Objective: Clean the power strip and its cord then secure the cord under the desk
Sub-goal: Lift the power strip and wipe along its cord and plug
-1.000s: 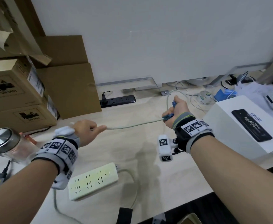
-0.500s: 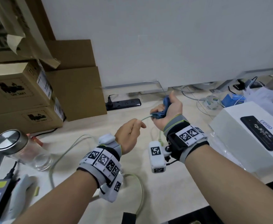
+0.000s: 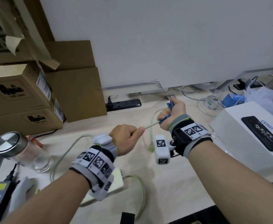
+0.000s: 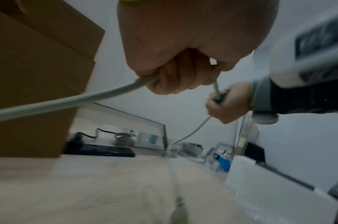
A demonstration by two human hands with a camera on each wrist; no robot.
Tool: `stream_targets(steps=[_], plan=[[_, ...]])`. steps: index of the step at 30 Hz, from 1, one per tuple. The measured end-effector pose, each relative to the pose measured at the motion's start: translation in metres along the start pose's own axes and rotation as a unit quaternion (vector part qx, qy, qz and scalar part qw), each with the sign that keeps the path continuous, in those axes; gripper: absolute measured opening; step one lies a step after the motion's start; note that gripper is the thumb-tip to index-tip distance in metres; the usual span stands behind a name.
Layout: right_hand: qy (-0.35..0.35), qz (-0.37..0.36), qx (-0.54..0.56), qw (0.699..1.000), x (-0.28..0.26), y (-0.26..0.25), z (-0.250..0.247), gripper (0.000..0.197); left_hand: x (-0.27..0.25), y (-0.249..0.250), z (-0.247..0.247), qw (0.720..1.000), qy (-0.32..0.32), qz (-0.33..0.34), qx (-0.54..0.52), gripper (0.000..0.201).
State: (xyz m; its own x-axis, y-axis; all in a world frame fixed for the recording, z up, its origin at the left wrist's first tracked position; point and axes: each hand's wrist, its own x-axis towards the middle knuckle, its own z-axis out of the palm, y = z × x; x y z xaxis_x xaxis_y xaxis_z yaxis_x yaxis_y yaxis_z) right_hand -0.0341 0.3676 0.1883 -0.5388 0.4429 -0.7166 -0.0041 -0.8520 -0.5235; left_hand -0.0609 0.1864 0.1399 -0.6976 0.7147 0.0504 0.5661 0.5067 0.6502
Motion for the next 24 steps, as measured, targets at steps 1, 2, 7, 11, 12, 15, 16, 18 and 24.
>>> stream_targets(steps=[1, 2, 7, 11, 12, 15, 16, 18, 24], plan=[[0.006, -0.004, -0.004, 1.0, 0.002, -0.003, -0.002, 0.039, -0.002, -0.007, -0.004, 1.0, -0.013, 0.002, 0.016, 0.058], [0.008, -0.007, -0.004, 1.0, 0.005, -0.003, -0.003, 0.039, -0.003, -0.013, -0.008, 1.0, -0.019, 0.005, 0.022, 0.059], [0.025, -0.027, 0.016, 0.999, 0.014, -0.015, 0.0, 0.037, -0.003, -0.049, -0.021, 1.0, -0.001, -0.02, -0.013, 0.06], [0.025, -0.056, 0.024, 0.998, 0.015, -0.029, -0.009, 0.041, -0.006, -0.076, -0.016, 0.996, -0.015, -0.081, 0.018, 0.06], [0.025, -0.064, 0.017, 0.997, 0.015, -0.027, -0.008, 0.042, -0.005, -0.077, -0.012, 0.994, -0.028, -0.096, 0.042, 0.058], [0.01, -0.081, -0.01, 0.997, 0.009, -0.01, 0.004, 0.042, 0.003, -0.053, 0.006, 0.992, -0.069, -0.09, 0.047, 0.028], [-0.001, -0.082, -0.018, 0.997, 0.006, -0.002, 0.008, 0.042, 0.004, -0.039, 0.011, 0.994, -0.078, -0.075, 0.021, 0.023], [-0.023, -0.072, -0.033, 0.997, 0.003, 0.014, 0.013, 0.046, 0.01, -0.016, 0.019, 0.995, -0.059, -0.058, -0.052, 0.024], [0.005, 0.0, -0.026, 1.0, 0.01, 0.035, -0.001, 0.043, 0.013, -0.006, 0.021, 0.985, 0.001, -0.134, -0.111, 0.054]])
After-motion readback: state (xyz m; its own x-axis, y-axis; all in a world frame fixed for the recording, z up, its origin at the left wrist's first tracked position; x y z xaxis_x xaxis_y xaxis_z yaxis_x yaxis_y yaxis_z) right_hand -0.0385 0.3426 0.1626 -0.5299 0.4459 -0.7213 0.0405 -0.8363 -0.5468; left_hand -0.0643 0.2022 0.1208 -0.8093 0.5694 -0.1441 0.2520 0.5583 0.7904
